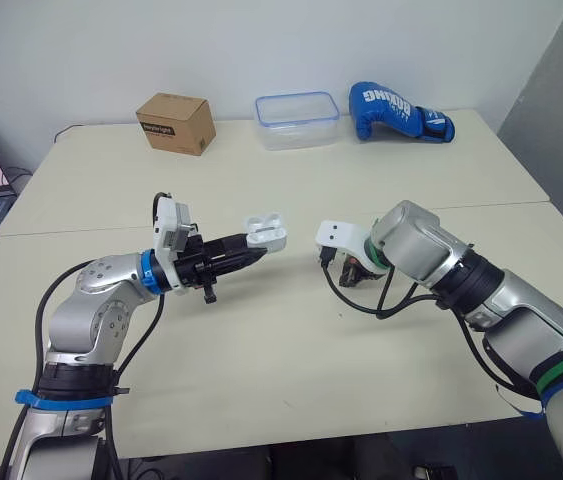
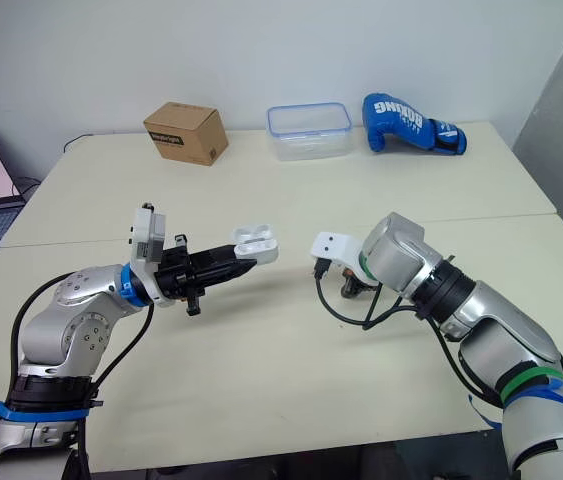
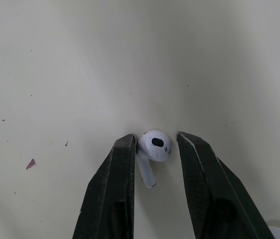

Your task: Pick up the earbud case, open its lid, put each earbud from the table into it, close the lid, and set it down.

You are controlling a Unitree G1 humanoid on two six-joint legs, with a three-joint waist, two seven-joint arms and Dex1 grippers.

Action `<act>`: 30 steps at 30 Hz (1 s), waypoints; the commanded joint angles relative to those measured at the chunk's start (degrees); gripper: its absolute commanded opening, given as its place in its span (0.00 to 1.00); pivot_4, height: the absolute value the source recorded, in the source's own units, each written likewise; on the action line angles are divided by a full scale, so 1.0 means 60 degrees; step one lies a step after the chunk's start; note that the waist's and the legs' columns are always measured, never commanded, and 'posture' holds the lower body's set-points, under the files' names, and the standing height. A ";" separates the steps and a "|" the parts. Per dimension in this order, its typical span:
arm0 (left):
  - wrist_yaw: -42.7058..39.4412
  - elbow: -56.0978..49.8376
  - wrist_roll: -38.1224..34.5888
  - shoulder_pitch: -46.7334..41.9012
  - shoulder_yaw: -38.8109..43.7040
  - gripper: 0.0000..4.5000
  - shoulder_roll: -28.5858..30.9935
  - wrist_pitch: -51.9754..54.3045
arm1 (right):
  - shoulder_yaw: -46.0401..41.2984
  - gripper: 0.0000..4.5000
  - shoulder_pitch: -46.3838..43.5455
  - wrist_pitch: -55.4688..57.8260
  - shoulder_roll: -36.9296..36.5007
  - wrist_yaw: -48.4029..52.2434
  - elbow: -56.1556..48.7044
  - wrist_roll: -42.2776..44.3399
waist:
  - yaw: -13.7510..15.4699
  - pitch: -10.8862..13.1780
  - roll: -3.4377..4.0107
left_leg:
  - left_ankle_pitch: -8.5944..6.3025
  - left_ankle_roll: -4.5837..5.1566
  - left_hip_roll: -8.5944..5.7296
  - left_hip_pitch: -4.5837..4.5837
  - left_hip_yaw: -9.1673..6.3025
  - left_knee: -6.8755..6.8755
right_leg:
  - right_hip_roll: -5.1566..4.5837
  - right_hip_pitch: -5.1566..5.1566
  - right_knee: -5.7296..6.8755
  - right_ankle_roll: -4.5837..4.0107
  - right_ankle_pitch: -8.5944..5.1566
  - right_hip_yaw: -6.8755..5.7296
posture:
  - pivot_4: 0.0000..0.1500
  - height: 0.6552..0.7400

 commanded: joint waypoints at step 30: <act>-0.0017 -0.0226 -0.0005 -0.0275 -0.0062 0.17 -0.0028 -0.0178 | -0.0475 0.09 0.1443 -0.0126 -0.2502 0.0888 -0.3193 0.0745 | 0.0010 0.0000 -0.0001 | 0.0000 0.0000 -0.0002 -0.0019 0.0003 0.0003 | 0.0000 -0.0011 -0.0002 0.0000 0.0000 -0.0003 | 1.00 0.89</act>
